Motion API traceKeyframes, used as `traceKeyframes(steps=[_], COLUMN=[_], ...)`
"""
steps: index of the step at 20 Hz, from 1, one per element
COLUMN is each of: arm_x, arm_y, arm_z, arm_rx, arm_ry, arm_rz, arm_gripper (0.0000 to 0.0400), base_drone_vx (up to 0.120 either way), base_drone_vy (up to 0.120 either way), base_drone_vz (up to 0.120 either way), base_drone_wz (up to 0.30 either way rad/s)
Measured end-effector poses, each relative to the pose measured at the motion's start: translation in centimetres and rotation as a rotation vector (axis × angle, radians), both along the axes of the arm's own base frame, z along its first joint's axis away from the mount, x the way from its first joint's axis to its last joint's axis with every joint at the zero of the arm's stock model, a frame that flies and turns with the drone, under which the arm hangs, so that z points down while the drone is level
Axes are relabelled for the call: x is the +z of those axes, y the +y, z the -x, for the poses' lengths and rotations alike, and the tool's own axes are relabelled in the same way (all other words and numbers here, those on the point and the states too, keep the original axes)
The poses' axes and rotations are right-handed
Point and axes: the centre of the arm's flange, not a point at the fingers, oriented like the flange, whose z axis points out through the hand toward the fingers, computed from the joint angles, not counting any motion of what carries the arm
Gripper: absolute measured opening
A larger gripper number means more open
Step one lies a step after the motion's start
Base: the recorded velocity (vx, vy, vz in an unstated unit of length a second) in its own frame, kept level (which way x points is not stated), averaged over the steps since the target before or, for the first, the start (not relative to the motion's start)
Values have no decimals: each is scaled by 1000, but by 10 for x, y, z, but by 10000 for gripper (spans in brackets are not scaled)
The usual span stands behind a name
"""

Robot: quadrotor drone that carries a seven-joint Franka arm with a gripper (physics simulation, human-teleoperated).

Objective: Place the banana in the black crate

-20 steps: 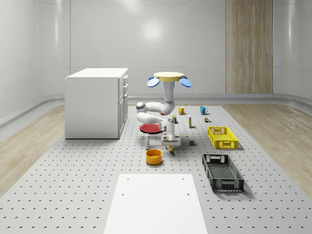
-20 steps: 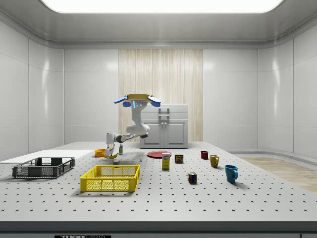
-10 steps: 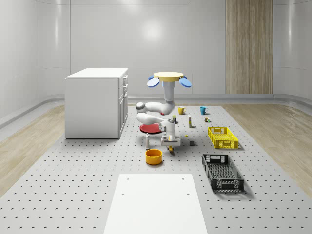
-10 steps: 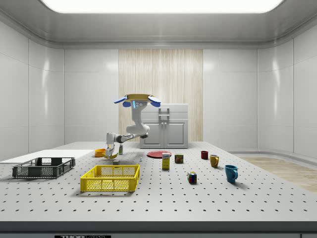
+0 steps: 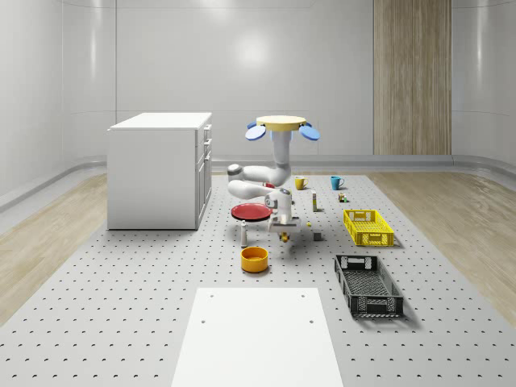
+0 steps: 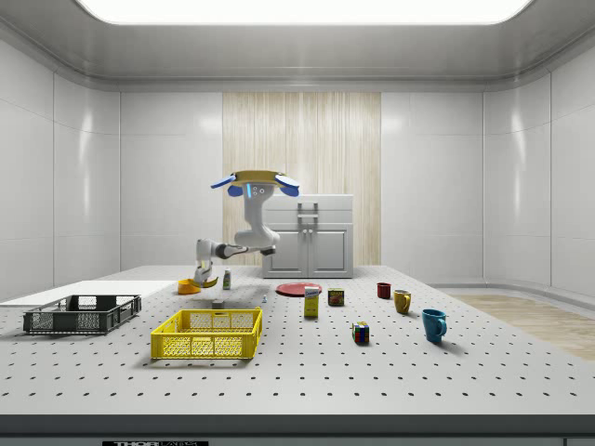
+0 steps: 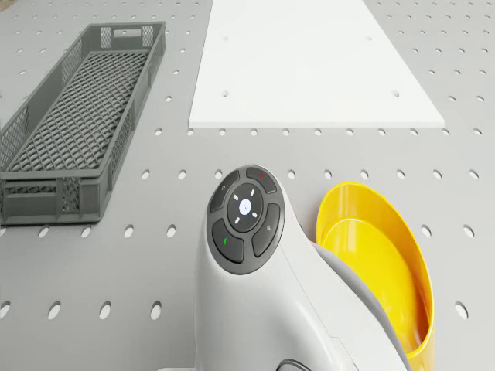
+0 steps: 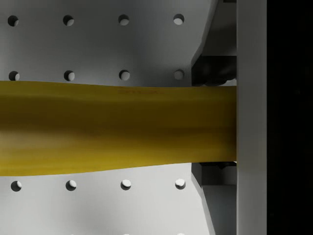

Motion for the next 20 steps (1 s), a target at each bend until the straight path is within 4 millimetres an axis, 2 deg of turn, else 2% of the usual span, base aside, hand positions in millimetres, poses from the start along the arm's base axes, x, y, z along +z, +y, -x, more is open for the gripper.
traceKeyframes(steps=[16,20], arm_x=[-9,-9], arm_y=[0,0], arm_z=[0,0], arm_rx=[-3,-3], arm_ry=[0,0], arm_rz=[0,0], arm_gripper=[201,201], base_drone_vx=[120,120], base_drone_vy=[120,120], base_drone_vz=[120,20], base_drone_wz=[0,0])
